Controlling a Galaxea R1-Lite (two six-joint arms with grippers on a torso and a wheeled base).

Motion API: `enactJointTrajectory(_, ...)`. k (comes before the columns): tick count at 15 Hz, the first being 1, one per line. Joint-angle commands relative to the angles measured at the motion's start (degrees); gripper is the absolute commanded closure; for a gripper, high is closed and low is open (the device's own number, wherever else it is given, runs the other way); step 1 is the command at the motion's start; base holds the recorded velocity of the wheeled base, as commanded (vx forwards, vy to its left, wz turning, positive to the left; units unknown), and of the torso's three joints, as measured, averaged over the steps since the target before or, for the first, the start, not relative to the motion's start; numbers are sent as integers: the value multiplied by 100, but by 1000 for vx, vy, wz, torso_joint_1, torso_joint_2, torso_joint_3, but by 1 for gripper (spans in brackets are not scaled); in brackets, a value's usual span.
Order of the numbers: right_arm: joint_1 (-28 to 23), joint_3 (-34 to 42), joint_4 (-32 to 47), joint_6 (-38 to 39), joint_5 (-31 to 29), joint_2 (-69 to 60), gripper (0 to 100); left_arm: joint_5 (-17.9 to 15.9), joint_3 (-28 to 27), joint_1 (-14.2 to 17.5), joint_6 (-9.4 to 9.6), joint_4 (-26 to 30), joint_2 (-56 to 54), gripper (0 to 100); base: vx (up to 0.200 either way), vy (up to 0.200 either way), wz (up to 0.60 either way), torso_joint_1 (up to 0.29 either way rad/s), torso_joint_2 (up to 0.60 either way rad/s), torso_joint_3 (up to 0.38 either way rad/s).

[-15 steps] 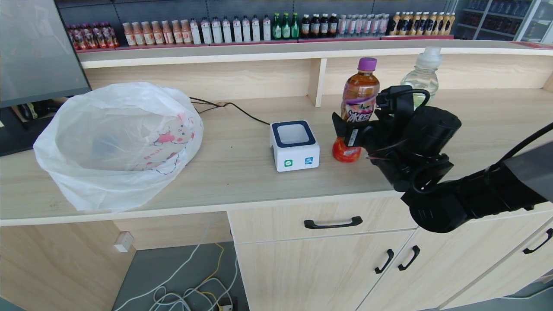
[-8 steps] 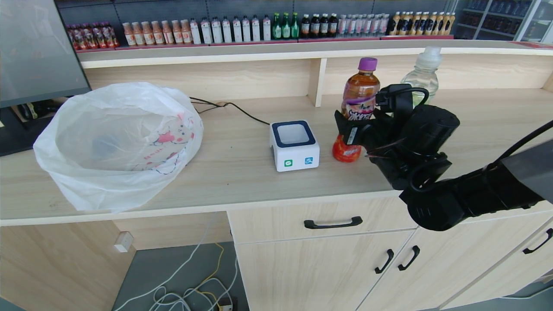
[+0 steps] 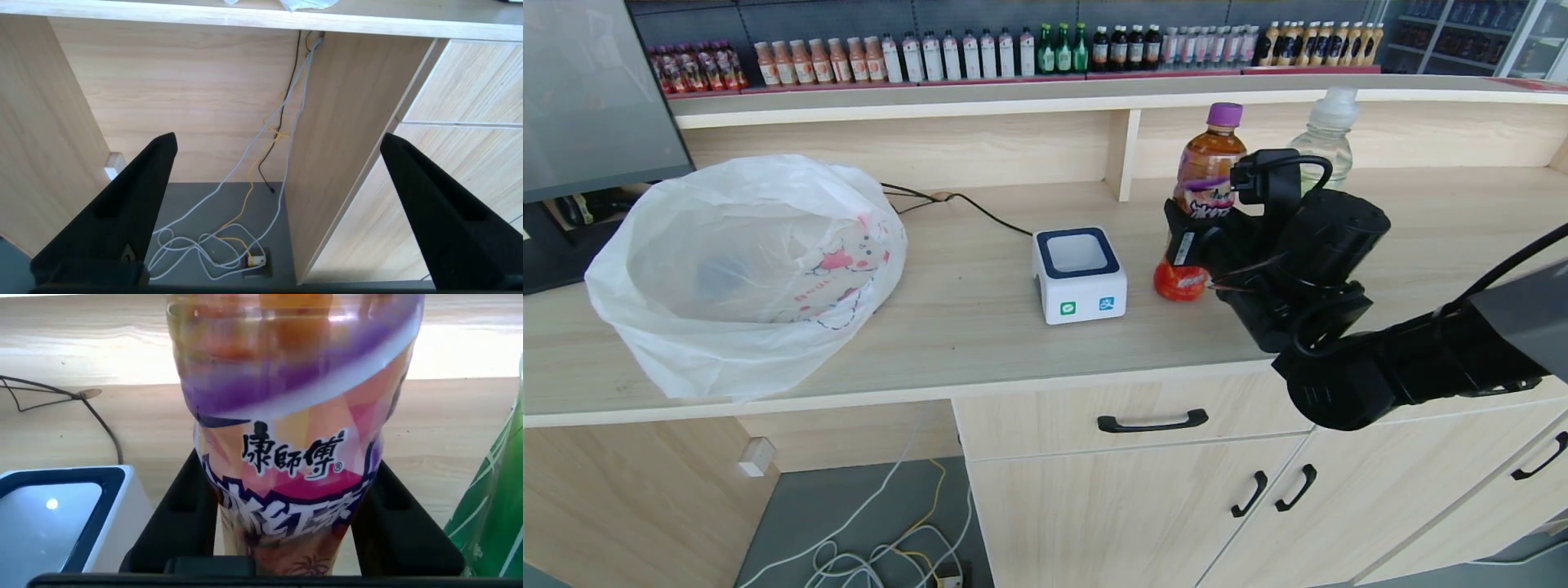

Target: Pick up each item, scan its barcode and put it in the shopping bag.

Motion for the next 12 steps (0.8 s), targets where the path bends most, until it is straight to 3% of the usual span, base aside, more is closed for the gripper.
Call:
enactJointTrajectory(1, 11, -11, -17, -3, 3, -88, 100, 0, 0, 1, -2, -2, 1, 0, 0, 0, 0, 0, 0, 0)
enactJointTrajectory(10, 186, 33, 0, -30, -164, -580, 100, 0, 0, 1, -2, -2, 1, 0, 0, 0, 0, 0, 0, 0)
enactJointTrajectory(12, 221, 376, 9, -126, -181, -941, 100, 0, 0, 1, -2, -2, 1, 0, 0, 0, 0, 0, 0, 0)
